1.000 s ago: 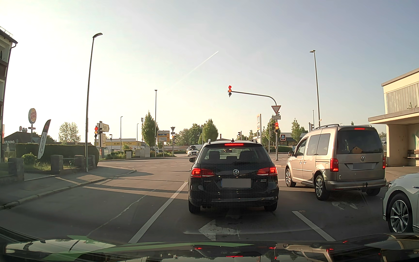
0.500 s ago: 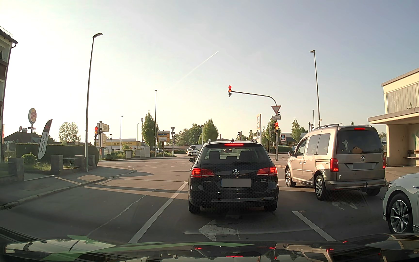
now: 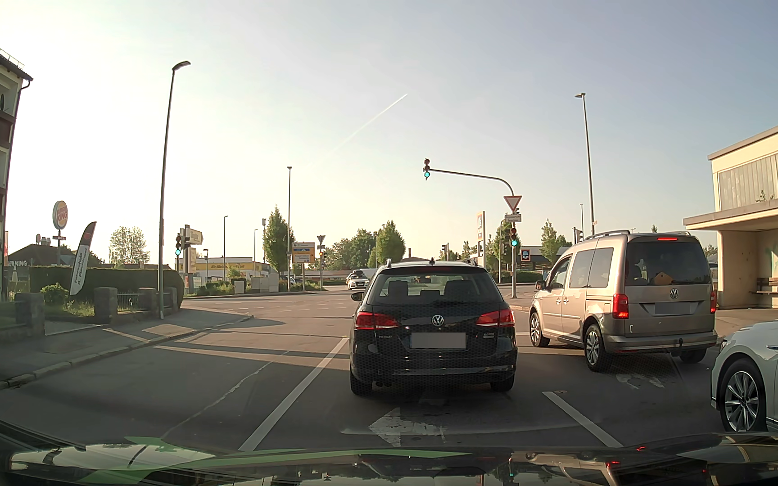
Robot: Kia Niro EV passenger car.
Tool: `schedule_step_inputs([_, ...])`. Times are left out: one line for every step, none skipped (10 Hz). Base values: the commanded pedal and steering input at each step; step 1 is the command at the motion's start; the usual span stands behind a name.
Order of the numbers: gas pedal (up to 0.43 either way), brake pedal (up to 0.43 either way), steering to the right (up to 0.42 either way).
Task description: Follow the waypoints while adhering to traffic rules and regulations
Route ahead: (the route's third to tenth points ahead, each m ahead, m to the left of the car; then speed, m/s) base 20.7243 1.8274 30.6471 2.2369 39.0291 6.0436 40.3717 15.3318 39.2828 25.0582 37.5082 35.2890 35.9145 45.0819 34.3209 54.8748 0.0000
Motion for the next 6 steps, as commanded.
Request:
schedule_step_inputs([0.000,0.415,-0.013])
schedule_step_inputs([0.000,0.348,-0.012])
schedule_step_inputs([0.000,0.305,-0.011])
schedule_step_inputs([0.000,0.177,-0.009])
schedule_step_inputs([0.000,0.000,-0.008])
schedule_step_inputs([0.000,0.000,-0.006])
